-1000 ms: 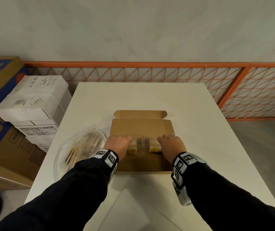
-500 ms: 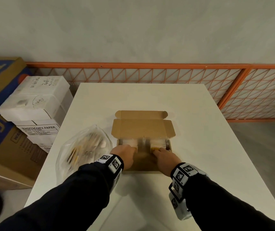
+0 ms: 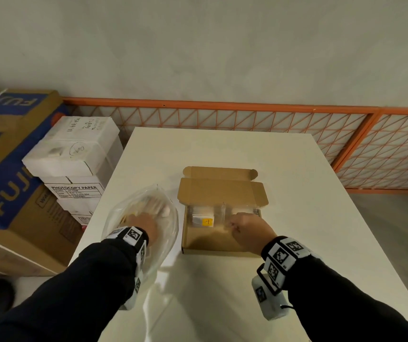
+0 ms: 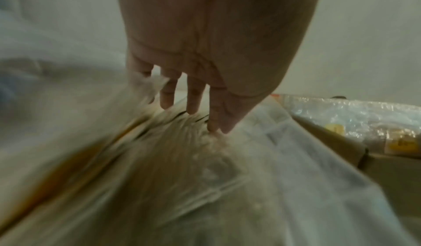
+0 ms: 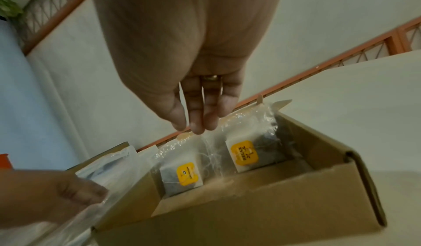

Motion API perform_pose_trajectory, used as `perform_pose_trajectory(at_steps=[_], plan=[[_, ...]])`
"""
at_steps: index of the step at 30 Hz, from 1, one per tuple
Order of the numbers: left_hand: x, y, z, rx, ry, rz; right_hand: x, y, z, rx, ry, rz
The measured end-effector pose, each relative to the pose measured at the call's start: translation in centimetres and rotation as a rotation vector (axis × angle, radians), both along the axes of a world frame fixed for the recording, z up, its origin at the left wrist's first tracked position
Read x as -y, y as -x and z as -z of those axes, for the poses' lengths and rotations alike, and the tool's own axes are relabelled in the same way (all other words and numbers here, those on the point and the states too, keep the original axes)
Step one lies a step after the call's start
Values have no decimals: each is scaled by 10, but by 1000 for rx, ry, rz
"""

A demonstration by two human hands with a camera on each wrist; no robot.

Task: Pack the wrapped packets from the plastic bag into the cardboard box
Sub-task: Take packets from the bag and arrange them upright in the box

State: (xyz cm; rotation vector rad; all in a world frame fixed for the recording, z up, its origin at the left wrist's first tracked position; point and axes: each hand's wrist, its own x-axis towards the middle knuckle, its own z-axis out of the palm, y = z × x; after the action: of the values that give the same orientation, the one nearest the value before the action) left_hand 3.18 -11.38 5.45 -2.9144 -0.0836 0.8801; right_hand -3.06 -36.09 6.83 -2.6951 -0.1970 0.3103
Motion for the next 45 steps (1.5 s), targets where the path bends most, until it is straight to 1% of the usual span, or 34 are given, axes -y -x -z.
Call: perform_pose_trajectory(at_steps=[2,4,8,12,14,16,19,22,24,26,28,31,34,37,41,42,43,45], plan=[[-7,-3,8,7,17,-84,-1,-1,-9,-9,-22,22],[-15,-13,23,57,69,-117,0,-2,-17,-6,-5,28],[-14,-1,-15,251,226,-121,3,2,-27,37,44,39],[-14,3,-46,480,374,-165,2,5,-31,56,27,58],[-14,2,-53,533,489,-158,-1,5,-35,65,5,48],[-14,1,-60,546,620,-142,-6,6,-40,76,-23,42],[-11,2,-76,576,790,-45,-17,6,-48,124,-86,50],[0,11,-98,536,866,139,-29,7,-64,182,-177,23],[10,19,-113,482,906,250,-38,7,-76,208,-181,-17],[22,26,-124,444,977,314,-45,8,-86,169,-184,-1],[32,31,-132,451,1066,318,-47,6,-92,81,-242,32],[44,34,-140,525,1215,234,-38,2,-100,12,-414,38],[50,30,-148,527,1395,35,-24,-1,-115,62,-584,65],[55,25,-147,411,1473,-88,-13,-3,-131,109,-673,95],[65,28,-136,103,1528,-326,-1,-8,-128,137,-733,160],[68,30,-135,57,1565,-357,1,-8,-127,137,-755,167],[71,33,-134,32,1589,-353,2,-8,-125,131,-781,173],[77,36,-135,34,1578,-305,4,-9,-127,128,-807,178]])
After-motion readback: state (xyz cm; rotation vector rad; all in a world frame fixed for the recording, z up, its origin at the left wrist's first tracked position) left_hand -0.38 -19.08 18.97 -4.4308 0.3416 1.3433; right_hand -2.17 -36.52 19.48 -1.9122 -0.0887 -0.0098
